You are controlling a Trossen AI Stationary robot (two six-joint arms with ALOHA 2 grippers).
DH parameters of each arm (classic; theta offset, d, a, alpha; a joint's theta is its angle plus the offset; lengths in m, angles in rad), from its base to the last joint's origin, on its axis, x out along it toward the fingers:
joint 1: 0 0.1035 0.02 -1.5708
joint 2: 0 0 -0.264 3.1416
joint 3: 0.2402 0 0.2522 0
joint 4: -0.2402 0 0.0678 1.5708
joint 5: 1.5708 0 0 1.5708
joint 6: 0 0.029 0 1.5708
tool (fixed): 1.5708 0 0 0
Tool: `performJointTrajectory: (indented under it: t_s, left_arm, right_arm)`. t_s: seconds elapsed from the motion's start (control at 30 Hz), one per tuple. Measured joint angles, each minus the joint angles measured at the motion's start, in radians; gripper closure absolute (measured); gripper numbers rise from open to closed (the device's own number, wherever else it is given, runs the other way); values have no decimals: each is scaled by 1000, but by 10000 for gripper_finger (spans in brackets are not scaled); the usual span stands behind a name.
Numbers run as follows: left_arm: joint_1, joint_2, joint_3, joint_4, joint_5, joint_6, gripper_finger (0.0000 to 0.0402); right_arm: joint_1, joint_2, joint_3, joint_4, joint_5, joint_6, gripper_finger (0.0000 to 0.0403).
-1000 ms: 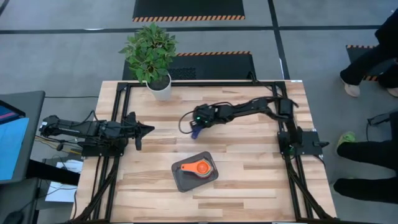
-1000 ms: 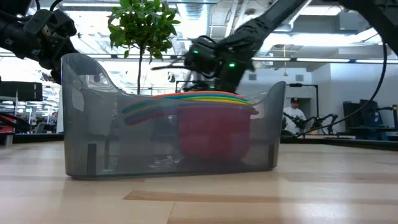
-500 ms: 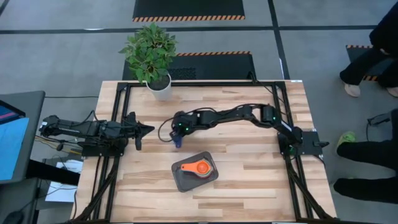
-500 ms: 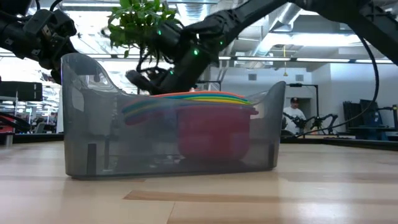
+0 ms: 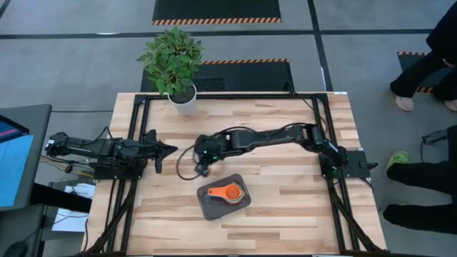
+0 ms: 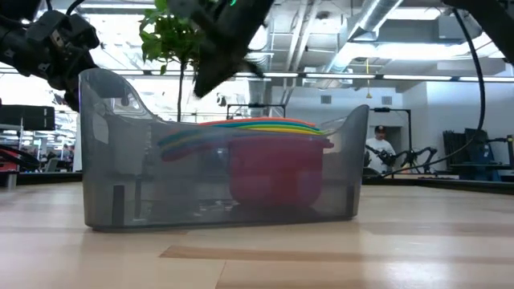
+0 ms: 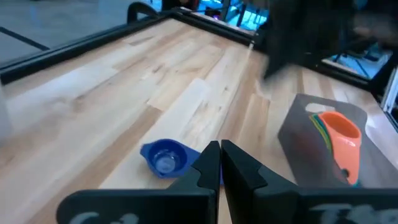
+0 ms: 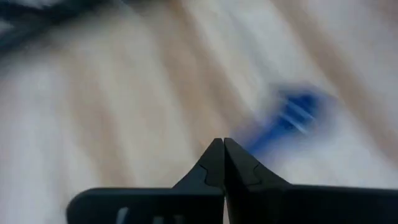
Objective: Nest measuring cups in basket
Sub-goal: Move the dark blue measuring cup to the center of the table, then stack the dark blue measuring cup on top of the orange measuring cup into the black bin
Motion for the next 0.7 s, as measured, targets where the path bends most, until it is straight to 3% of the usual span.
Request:
performJointTrajectory:
  t_s: [0.17,0.33,0.47,0.57,0.7]
  left_arm:
    - [0,46,-5,84,-14,-42,401]
    - [0,188,-45,276,-20,-52,401]
    - [32,342,-32,398,-49,-52,388]
    - [73,447,12,431,-59,-38,366]
    - [132,613,89,422,-60,-64,321]
  right_arm:
    - [21,-99,39,-386,329,109,392]
    - [72,-184,35,-847,556,494,372]
    - [116,-314,-113,-774,588,492,376]
    - [142,-398,-247,-815,648,645,388]
    - [147,-527,-476,-748,641,733,394]
